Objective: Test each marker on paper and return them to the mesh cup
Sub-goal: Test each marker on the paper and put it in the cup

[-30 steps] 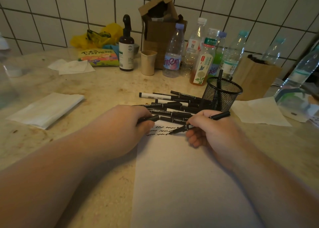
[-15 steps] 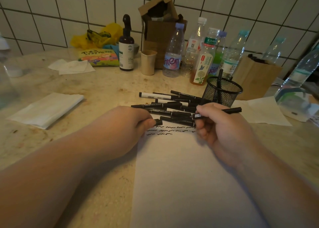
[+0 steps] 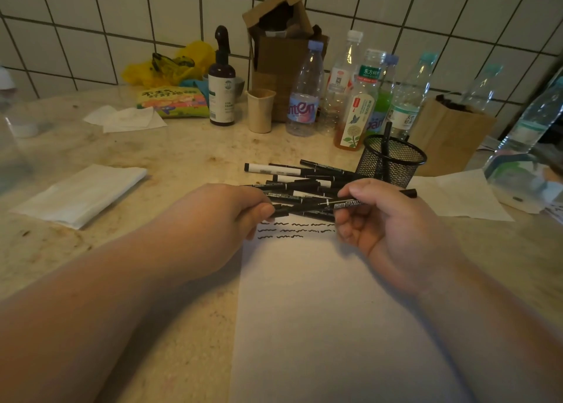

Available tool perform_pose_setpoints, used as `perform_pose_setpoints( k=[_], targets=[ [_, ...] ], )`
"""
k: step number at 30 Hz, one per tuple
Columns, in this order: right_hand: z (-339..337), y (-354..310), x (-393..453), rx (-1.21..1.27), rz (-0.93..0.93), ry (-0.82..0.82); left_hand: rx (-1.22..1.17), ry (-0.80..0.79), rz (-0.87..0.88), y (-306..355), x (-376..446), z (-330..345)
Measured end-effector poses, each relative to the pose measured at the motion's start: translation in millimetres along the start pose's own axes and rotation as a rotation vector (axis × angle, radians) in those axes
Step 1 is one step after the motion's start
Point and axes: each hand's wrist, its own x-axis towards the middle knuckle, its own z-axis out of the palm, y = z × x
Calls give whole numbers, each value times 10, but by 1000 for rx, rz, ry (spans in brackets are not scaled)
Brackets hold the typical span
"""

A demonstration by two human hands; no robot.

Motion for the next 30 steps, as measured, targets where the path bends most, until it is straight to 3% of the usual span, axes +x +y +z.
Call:
perform_pose_setpoints(
  k=[11, 16, 24, 28, 30],
  targets=[
    [-34, 2, -35, -147, -89, -124, -114, -44, 51, 81, -39, -52],
    [-24, 29, -37, -165, -144, -109, -117, -20, 79, 133, -63, -82],
    [-14, -42, -90, -269, -283, -182, -463, -118, 13, 122, -61, -133],
    [-31, -86, -84, -280, -273, -216, -495, -186, 22, 138, -71, -176],
    [-33, -72, -70, -254, -256, -211, -458, -143, 39, 129, -62, -165]
  ],
)
